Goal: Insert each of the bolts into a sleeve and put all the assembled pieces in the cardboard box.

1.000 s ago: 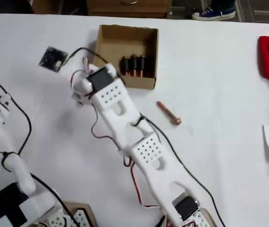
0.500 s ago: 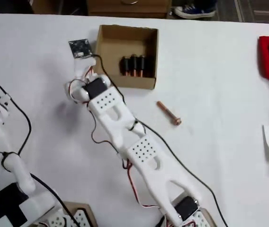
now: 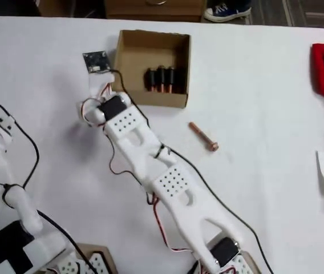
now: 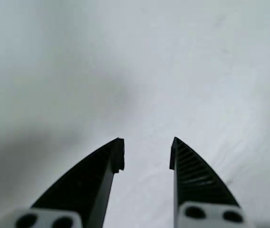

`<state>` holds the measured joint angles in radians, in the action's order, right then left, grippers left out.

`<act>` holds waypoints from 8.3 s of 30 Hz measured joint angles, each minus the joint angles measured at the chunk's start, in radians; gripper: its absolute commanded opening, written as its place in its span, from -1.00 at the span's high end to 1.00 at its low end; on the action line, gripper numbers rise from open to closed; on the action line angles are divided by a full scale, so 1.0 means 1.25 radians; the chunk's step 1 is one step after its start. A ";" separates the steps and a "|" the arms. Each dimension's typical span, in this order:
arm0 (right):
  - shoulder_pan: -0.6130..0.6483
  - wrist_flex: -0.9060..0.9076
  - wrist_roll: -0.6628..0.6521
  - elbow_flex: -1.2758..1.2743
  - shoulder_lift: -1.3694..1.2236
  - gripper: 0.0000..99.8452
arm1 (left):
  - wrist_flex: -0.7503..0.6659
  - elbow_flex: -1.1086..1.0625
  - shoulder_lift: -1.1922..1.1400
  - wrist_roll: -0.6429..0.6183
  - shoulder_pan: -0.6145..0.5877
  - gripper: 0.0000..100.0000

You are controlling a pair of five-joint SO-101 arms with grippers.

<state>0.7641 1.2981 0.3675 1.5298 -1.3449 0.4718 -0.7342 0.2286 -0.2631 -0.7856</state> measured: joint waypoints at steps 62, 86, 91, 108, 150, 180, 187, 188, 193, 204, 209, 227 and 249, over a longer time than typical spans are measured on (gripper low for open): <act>-0.088 0.352 -0.245 0.061 0.034 0.96 | 0.000 -0.001 0.000 0.000 0.001 0.66; -0.188 0.260 -0.280 -0.775 0.455 0.89 | 0.000 -0.001 0.000 0.000 0.009 0.66; -0.191 0.253 -0.280 -0.775 0.446 0.63 | 0.000 -0.016 0.002 0.000 0.032 0.66; -0.193 0.210 -0.280 -0.775 0.442 0.88 | 0.000 -0.023 0.006 0.000 0.070 0.66; -0.632 0.334 -0.414 -1.048 1.221 0.96 | 0.502 0.302 0.006 0.309 0.740 0.66; -1.169 0.194 -0.606 -1.529 1.570 0.96 | 0.793 0.897 -0.588 1.029 1.037 0.65; -1.203 0.214 -0.606 -1.533 1.571 0.96 | 0.837 1.237 -0.837 1.047 1.077 0.65; -1.203 0.215 -0.606 -1.533 1.571 0.96 | 0.848 1.269 -0.863 1.059 1.085 0.65; -1.210 0.215 -0.606 -1.533 1.571 0.96 | 0.883 1.419 -0.950 1.186 1.117 0.65; -1.210 0.232 -0.606 -1.533 1.571 0.96 | 0.891 1.517 -1.056 1.204 1.129 0.65; -1.210 0.232 -0.606 -1.533 1.571 0.96 | 0.859 1.517 -1.058 1.204 1.140 0.65; -1.210 0.232 -0.606 -1.533 1.571 0.96 | 0.760 1.542 -1.135 1.204 1.153 0.66; -1.210 0.232 -0.606 -1.533 1.571 0.96 | 0.825 1.624 -1.162 1.068 1.156 0.95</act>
<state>-0.7488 1.5881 -0.3905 -0.3867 0.6191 1.5029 1.2958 -1.2244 1.0717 0.6598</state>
